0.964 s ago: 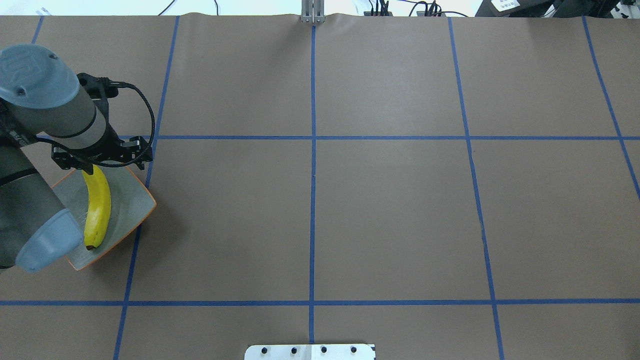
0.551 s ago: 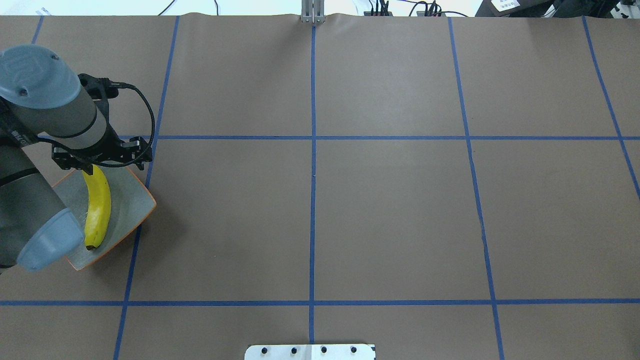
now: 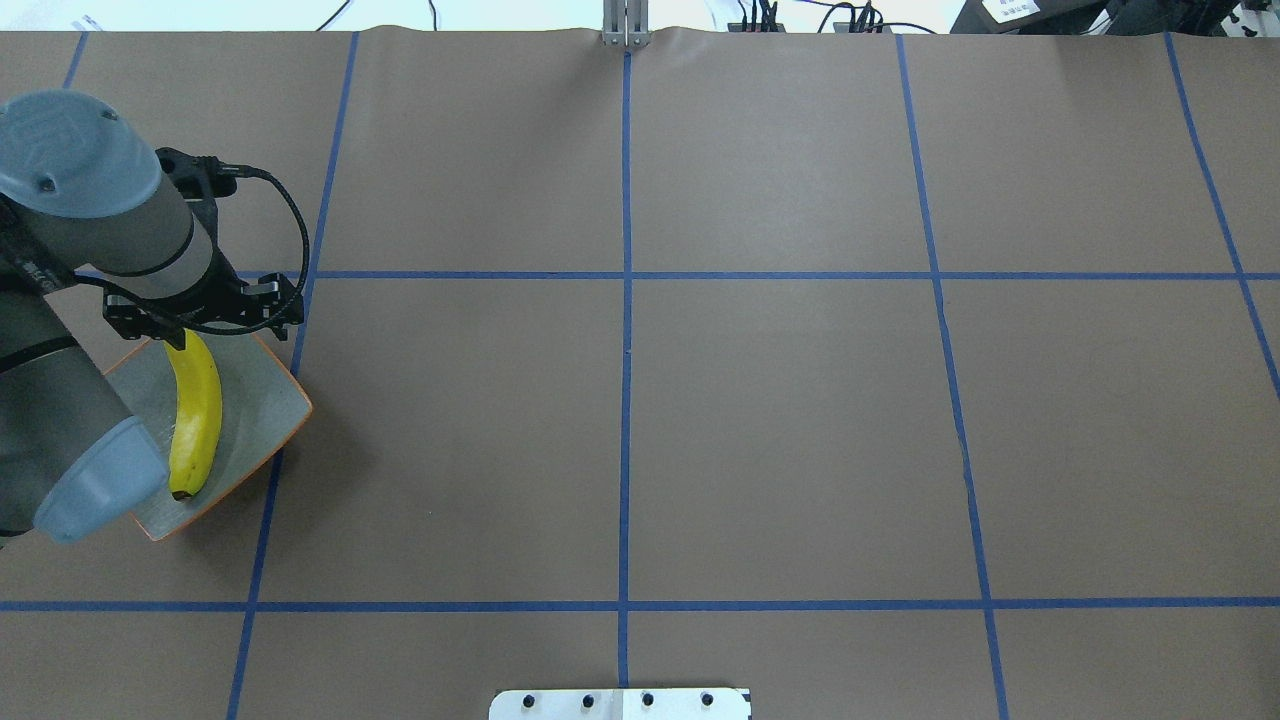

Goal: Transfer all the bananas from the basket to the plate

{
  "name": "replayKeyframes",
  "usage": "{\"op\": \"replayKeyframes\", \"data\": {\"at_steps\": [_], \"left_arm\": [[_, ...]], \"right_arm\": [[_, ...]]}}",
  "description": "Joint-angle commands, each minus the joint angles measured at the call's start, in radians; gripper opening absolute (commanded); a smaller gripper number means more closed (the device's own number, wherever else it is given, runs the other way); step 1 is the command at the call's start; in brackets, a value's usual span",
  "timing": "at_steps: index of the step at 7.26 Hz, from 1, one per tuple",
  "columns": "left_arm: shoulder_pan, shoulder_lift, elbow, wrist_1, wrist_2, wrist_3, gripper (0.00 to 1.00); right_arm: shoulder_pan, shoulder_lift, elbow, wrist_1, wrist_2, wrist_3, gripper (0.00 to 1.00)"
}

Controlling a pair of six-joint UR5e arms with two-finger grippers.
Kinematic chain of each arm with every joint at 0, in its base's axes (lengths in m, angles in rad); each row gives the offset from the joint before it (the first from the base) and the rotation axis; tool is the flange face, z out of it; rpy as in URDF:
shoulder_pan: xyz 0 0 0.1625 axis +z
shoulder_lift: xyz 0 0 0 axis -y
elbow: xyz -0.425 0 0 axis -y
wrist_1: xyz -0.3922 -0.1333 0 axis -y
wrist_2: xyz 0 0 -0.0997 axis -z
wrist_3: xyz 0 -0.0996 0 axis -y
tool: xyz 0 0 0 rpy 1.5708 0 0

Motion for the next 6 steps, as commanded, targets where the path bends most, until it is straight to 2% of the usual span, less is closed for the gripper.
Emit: {"op": "replayKeyframes", "data": {"at_steps": [1,3,6], "left_arm": [[0.0,-0.002,0.001,0.0,0.001,0.0,1.0],[0.002,-0.003,0.015,-0.002,-0.001,0.002,1.0],[0.002,-0.003,0.015,-0.003,-0.001,0.0,1.0]], "right_arm": [[0.0,0.004,0.009,0.0,0.002,0.002,0.02],[0.0,0.004,0.042,0.0,0.008,0.007,0.0],[0.0,0.004,0.154,0.0,0.009,0.085,0.0]]}}
